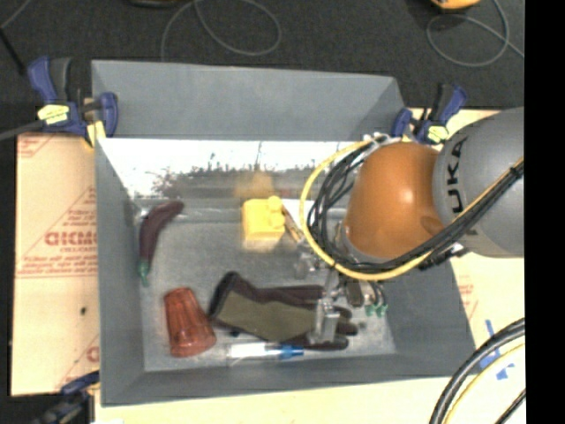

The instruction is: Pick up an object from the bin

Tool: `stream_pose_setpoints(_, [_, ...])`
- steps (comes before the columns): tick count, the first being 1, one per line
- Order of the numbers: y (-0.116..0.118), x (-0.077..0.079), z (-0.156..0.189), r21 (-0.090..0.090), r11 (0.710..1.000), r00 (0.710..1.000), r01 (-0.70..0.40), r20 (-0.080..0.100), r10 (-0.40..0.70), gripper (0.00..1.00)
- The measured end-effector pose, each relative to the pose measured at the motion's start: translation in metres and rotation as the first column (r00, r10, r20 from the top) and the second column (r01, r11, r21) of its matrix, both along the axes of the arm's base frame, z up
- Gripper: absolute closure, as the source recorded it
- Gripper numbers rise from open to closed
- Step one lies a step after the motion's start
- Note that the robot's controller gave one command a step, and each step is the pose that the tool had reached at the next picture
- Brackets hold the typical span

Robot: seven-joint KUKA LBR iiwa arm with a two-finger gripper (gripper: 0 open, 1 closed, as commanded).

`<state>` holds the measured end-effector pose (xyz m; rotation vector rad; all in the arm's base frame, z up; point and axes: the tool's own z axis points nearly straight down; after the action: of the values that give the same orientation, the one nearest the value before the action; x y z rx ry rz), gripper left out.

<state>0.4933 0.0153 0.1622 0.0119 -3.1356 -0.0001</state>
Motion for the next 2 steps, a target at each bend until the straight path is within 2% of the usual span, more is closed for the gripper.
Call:
stream_pose_setpoints(1, [0.000,0.002,0.004,0.000,1.000,1.000,0.000,0.008,0.000,0.00])
stream_pose_setpoints(2, [0.019,0.004,-0.051,0.001,0.999,0.999,0.053,0.011,-0.053,0.00])
